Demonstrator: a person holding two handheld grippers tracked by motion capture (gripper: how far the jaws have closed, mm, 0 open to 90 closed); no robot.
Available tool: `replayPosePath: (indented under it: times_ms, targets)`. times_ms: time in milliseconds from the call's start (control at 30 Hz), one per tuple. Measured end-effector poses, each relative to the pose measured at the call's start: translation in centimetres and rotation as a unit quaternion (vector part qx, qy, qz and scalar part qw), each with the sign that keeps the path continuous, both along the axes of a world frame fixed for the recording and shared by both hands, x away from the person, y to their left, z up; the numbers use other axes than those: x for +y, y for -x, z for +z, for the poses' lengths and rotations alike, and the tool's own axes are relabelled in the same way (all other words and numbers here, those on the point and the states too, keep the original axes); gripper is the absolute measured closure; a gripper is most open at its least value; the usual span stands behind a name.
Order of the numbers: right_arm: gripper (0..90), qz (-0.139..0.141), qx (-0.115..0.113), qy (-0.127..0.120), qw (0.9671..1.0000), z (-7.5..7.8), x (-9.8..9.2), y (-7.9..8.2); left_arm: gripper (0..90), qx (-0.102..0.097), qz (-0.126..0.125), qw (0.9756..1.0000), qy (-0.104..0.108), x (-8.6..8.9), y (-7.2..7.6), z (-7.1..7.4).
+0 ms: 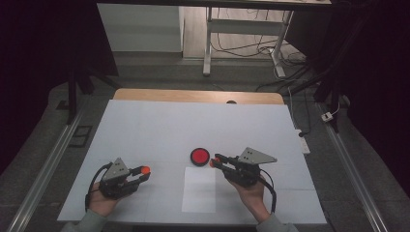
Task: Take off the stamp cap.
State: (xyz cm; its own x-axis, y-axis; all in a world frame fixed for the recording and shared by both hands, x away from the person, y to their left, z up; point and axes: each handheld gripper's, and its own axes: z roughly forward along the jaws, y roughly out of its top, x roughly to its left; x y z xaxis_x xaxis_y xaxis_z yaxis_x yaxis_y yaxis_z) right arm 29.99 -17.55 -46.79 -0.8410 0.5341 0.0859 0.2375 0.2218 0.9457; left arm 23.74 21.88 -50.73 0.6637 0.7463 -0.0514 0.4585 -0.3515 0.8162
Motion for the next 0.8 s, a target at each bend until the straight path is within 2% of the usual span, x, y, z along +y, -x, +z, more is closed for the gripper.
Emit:
replayPosePath:
  times_ms: [800]
  targets:
    - [72.6, 0.000, -0.003, 0.002, 1.0000, 0.17, 0.10, -0.04, 65.4, 0.007, -0.004, 1.0000, -0.002, -0.06, -0.23, -0.24]
